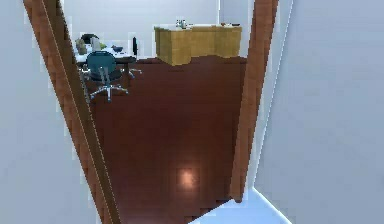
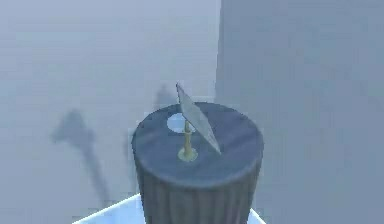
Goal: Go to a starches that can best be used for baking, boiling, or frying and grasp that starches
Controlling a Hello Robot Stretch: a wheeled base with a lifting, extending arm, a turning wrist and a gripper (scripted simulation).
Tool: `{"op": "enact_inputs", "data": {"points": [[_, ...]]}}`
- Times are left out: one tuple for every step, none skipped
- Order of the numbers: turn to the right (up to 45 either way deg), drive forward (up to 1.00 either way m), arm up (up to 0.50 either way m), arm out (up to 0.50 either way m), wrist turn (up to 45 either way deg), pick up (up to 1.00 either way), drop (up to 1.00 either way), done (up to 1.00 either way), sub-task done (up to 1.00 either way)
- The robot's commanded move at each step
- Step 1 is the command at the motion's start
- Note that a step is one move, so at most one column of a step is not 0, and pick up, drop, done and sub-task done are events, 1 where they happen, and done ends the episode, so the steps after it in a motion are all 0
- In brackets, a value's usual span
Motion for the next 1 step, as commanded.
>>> {"op": "enact_inputs", "data": {"points": [[0.0, 0.7, 0.0, 0.0, 0.0, 0.0, 0.0, 0.0, 0.0]]}}
